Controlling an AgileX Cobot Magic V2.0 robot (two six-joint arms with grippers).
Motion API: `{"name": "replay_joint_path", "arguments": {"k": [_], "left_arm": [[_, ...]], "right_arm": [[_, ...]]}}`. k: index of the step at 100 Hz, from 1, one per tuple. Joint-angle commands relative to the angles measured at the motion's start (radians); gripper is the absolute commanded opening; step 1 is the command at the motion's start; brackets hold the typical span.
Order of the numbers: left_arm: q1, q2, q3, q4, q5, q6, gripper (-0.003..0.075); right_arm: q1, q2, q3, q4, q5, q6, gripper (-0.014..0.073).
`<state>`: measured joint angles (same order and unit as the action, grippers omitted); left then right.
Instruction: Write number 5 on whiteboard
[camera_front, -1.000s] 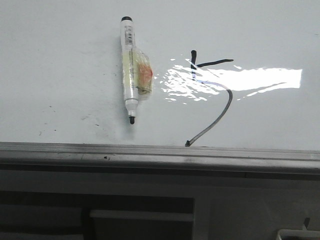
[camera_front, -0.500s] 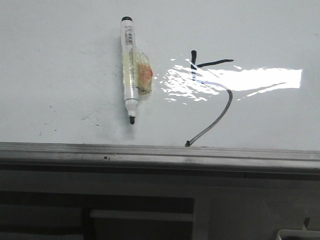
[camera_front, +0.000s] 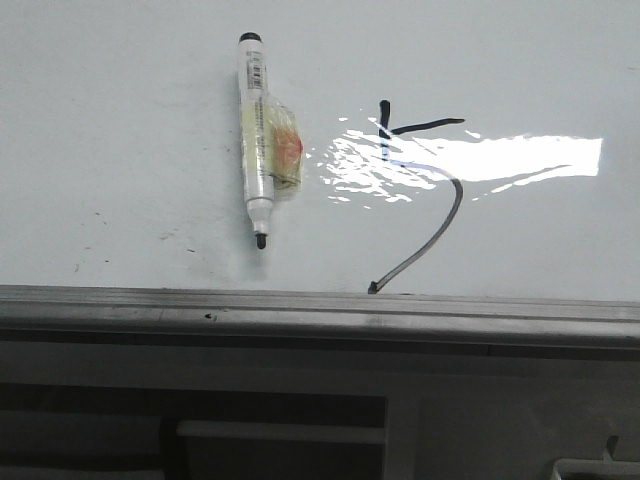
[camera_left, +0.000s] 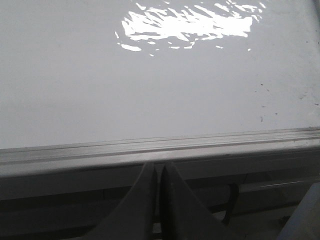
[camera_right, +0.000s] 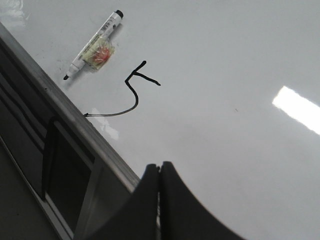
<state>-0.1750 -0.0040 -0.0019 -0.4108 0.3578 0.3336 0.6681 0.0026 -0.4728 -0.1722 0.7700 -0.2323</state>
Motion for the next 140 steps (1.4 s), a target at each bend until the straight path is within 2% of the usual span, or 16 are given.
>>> {"name": "replay_joint_path", "arguments": {"k": [1, 48, 56, 63, 78, 88, 94, 99, 102, 108, 132, 140], "left_arm": [[0.002, -0.026, 0.025, -0.014, -0.058, -0.011, -0.002], [0.002, -0.026, 0.025, -0.014, -0.058, -0.011, -0.002], [0.002, -0.026, 0.025, -0.014, -0.058, -0.011, -0.002], [0.002, -0.026, 0.025, -0.014, -0.058, -0.011, -0.002], [0.003, -0.026, 0.025, -0.014, -0.058, -0.011, -0.002], [0.003, -0.026, 0.025, -0.014, -0.058, -0.011, -0.002], [0.003, -0.026, 0.025, -0.014, -0.058, -0.011, -0.002], [0.003, -0.026, 0.025, -0.014, -0.058, -0.011, -0.002], [0.003, -0.026, 0.025, -0.014, -0.058, -0.011, -0.002], [0.003, -0.026, 0.025, -0.014, -0.058, -0.011, -0.002], [0.003, -0.026, 0.025, -0.013, -0.058, -0.011, -0.002], [0.003, -0.026, 0.025, -0.013, -0.058, -0.011, -0.002]], "right_arm": [[-0.004, 0.014, -0.019, -0.014, -0.072, -0.001, -0.0042], [-0.009, 0.014, -0.017, -0.014, -0.072, -0.001, -0.0042], [-0.052, 0.014, 0.006, -0.07, -0.096, -0.001, -0.0042], [-0.126, 0.014, 0.051, -0.07, -0.209, 0.05, -0.0042], [-0.334, 0.014, 0.218, -0.066, -0.467, 0.321, -0.0043], [-0.459, 0.014, 0.36, -0.042, -0.68, 0.334, -0.0044], [-0.494, 0.014, 0.439, -0.033, -0.814, 0.334, -0.0045], [-0.509, 0.011, 0.497, -0.008, -0.86, 0.334, -0.0045], [-0.513, 0.002, 0.51, 0.006, -0.853, 0.334, -0.0045], [-0.512, -0.016, 0.502, 0.006, -0.724, 0.334, -0.0045], [-0.512, -0.03, 0.507, 0.006, -0.446, 0.334, -0.0045], [-0.512, -0.03, 0.507, 0.003, -0.451, 0.334, -0.0045]]}}
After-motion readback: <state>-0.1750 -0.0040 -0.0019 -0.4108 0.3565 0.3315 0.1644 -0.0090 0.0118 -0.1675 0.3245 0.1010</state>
